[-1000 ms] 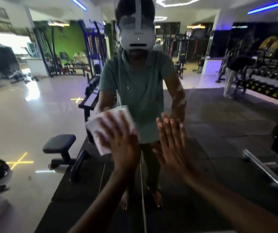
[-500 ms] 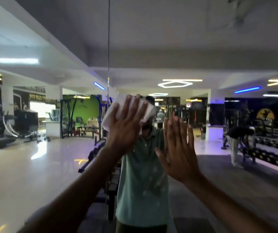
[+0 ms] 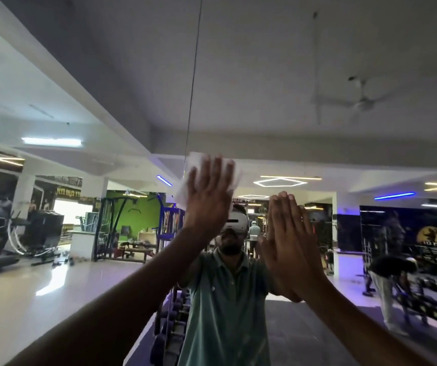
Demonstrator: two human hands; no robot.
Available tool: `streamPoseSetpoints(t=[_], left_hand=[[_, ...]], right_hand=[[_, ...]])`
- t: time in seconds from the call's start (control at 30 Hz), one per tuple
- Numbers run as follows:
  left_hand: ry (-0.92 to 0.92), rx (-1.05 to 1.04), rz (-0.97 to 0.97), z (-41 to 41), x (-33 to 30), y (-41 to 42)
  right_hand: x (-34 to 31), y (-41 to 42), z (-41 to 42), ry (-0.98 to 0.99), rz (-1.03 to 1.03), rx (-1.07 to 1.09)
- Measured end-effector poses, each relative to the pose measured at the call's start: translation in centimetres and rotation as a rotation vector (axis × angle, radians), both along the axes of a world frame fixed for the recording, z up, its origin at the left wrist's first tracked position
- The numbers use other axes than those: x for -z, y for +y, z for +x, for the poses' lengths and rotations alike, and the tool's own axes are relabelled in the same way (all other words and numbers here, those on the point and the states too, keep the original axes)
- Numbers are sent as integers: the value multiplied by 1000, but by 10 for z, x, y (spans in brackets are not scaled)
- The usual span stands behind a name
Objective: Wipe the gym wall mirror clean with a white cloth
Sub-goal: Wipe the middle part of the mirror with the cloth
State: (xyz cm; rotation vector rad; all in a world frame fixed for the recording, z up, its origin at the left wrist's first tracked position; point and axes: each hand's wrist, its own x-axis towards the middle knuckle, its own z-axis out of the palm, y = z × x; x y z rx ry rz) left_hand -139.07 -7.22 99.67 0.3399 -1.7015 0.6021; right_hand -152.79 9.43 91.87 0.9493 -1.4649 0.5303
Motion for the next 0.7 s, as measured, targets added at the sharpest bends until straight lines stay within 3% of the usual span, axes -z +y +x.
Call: streamPoseSetpoints(t=[0.1,0.23,0.3,0.37,0.43,0.53,0.63,0.7], left_hand=[[-173,-6,-245,4,-17,-10],[47,23,22,23,-35,-12],[-15,81,62,13,-32,1],[-110,278,35,10,-32,17],[-42,613,139,28,-40,33],[77,875,369,59,-56,43],[58,1115,719,76,-69,47],[9,1228,870,81,-68,50]], right_hand=[[0,6,-1,38,17,31],[-1,3,1,39,-12,13],[-5,-1,6,52,-73,-12],[-14,0,16,72,-189,-131],[-27,8,35,38,-302,-284],[-54,23,68,-193,-375,-395],[-78,30,91,-502,-335,-596],[-88,33,105,-742,-308,-842]])
